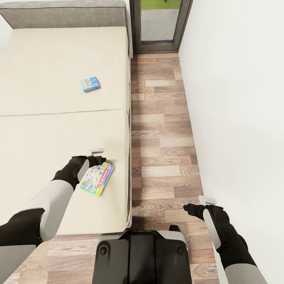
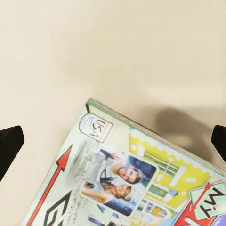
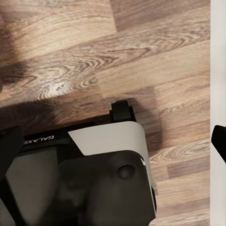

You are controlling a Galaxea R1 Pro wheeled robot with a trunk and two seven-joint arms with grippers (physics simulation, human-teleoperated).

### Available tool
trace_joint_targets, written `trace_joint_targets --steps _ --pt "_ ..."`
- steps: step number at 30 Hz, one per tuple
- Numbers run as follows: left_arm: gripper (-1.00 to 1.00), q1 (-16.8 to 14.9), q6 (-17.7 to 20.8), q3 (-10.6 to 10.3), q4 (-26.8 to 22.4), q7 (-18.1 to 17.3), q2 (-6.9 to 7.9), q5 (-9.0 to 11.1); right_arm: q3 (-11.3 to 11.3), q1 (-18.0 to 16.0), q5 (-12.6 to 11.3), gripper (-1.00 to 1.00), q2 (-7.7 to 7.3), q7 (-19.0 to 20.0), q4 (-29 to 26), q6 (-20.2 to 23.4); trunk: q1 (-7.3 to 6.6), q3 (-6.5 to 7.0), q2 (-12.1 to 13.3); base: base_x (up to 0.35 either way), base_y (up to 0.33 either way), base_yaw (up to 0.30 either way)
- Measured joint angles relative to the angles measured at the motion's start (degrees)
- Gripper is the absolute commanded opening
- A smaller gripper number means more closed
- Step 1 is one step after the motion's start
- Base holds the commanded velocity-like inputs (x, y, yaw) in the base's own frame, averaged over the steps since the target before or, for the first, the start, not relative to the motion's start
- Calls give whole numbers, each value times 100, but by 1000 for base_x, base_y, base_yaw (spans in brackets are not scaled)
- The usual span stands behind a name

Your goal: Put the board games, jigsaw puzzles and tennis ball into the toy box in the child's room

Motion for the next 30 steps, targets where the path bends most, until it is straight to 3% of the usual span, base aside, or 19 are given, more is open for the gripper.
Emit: trace_joint_targets --steps 30 --pt "100 0 1 4 -28 0 7 1 7 0 16 100 32 -2 0 25 0 -225 0 0 0 0"
